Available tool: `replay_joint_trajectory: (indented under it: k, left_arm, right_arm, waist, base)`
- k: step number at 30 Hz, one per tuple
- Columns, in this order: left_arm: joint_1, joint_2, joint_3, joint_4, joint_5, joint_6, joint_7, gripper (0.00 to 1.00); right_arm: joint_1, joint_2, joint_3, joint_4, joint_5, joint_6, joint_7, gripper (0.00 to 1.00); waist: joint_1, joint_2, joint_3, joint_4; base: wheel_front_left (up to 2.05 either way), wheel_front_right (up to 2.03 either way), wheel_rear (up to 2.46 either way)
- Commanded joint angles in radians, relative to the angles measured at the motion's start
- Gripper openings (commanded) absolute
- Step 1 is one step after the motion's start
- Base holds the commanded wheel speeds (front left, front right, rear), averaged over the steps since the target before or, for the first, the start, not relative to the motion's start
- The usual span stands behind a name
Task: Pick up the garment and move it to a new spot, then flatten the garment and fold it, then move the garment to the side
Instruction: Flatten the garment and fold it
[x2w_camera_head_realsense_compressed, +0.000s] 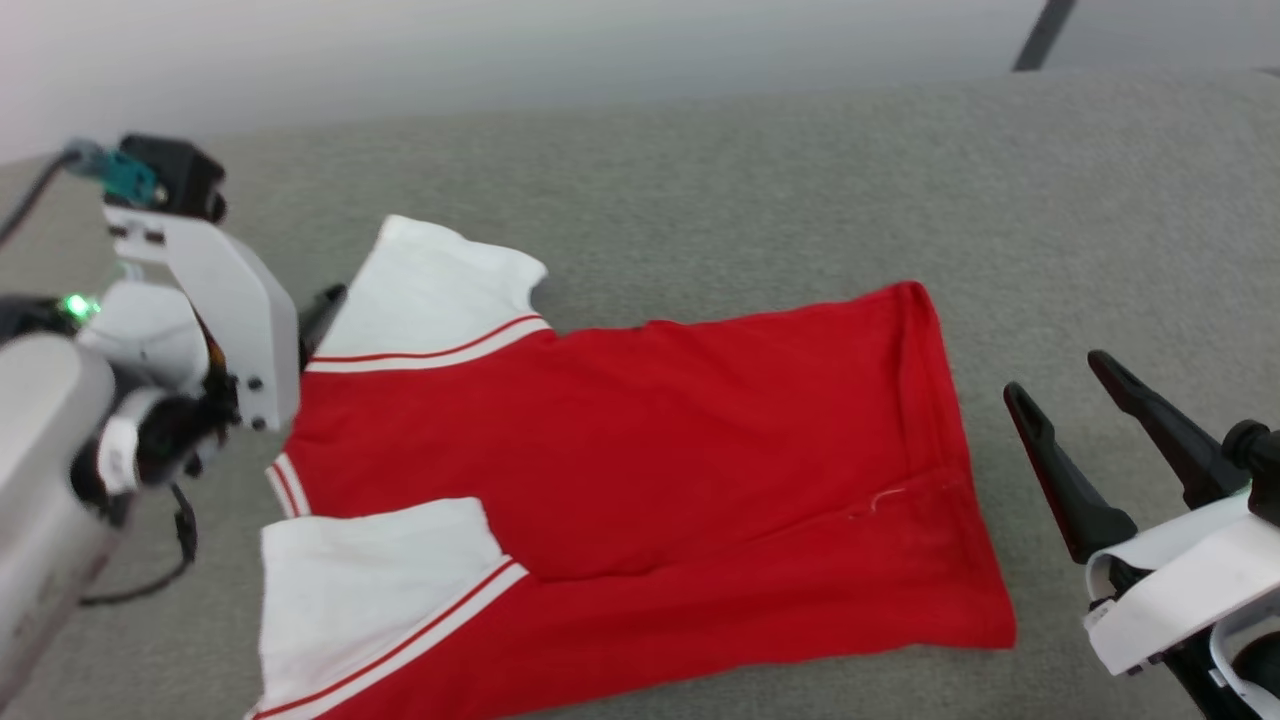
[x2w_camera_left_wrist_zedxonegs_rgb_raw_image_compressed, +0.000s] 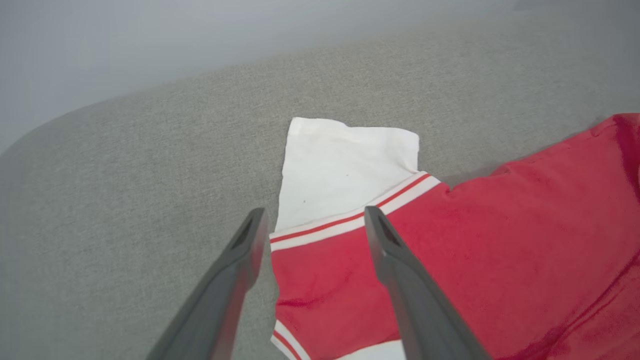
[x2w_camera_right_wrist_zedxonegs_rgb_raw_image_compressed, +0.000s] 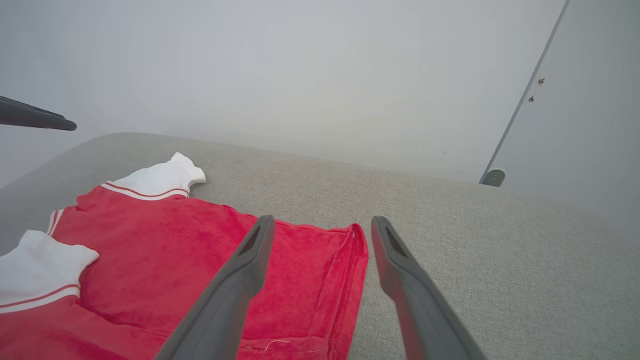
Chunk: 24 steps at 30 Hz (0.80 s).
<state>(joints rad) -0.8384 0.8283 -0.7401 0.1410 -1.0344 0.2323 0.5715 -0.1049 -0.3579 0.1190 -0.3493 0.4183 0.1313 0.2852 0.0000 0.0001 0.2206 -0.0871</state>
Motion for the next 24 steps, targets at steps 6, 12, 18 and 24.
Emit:
replay_joint_trajectory:
  k: [6, 12, 18, 24]
  left_arm:
    - [-0.133, -0.021, -0.022, 0.185, 0.005, -0.09, 0.1, 1.0]
    - [-0.242, -0.028, -0.038, 0.311, 0.024, -0.144, 0.165, 1.0]
    - [-0.322, -0.047, -0.058, 0.419, 0.048, -0.165, 0.217, 1.0]
    - [-0.359, -0.06, -0.085, 0.5, 0.071, -0.175, 0.258, 1.0]
  right_arm:
    - [-0.042, 0.016, 0.027, 0.032, 0.013, -0.001, -0.06, 1.0]
    - [-0.065, 0.024, 0.043, 0.04, 0.027, -0.001, -0.081, 1.0]
    - [-0.082, 0.032, 0.055, 0.057, 0.04, -0.001, -0.102, 1.0]
    - [-0.099, 0.032, 0.061, 0.064, 0.054, -0.001, -0.112, 1.0]
  waist:
    - [0.0, -0.0001, 0.11, -0.119]
    - [0.0, -0.0001, 0.185, -0.176]
    - [0.0, -0.0001, 0.241, -0.204]
    - [0.0, -0.0001, 0.268, -0.212]
  base:
    - [0.0, 0.0, 0.0]
    - [0.0, 0.0, 0.0]
    - [0.0, 0.0, 0.0]
    - [0.0, 0.0, 0.0]
